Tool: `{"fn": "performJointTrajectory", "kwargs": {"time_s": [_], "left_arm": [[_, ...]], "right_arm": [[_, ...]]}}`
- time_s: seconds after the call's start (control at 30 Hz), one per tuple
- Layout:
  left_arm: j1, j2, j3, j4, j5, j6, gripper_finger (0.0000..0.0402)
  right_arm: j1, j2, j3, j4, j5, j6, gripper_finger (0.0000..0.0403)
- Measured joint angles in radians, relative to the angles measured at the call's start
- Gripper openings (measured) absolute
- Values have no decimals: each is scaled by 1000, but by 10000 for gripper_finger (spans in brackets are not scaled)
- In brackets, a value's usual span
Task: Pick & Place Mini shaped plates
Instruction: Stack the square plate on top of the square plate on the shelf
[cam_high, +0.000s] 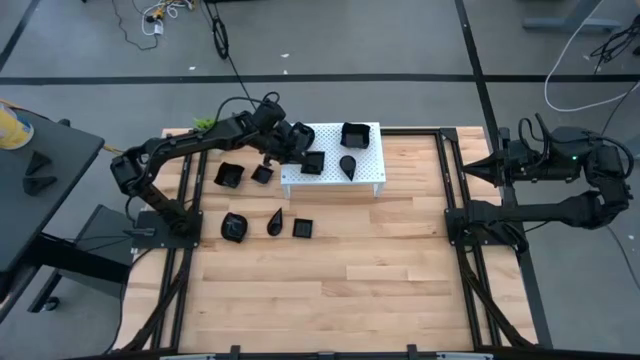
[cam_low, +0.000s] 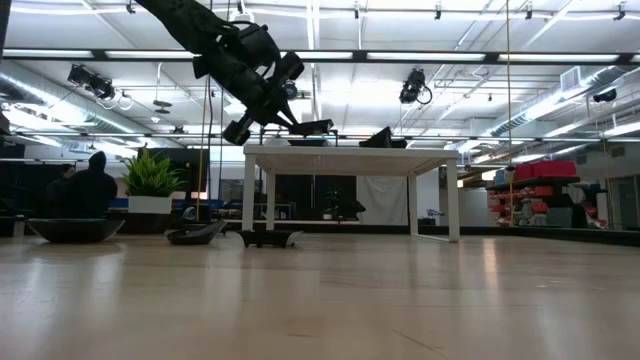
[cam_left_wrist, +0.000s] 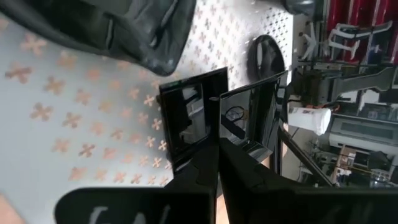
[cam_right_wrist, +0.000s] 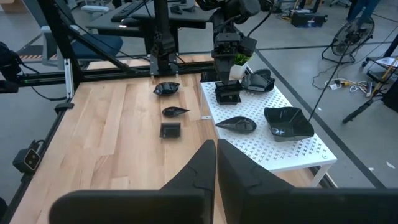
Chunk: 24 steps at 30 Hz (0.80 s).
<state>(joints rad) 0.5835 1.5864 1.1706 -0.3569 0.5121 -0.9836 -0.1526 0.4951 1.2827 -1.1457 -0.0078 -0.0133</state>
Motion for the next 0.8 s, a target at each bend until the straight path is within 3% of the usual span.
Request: {"fn": "performJointTrajectory", "kwargs": {"time_s": [0.8], "left_arm": [[4, 0, 0, -47, -46, 7, 12]], "right_arm": [[0, 0, 0, 0, 0, 0, 20]]}}
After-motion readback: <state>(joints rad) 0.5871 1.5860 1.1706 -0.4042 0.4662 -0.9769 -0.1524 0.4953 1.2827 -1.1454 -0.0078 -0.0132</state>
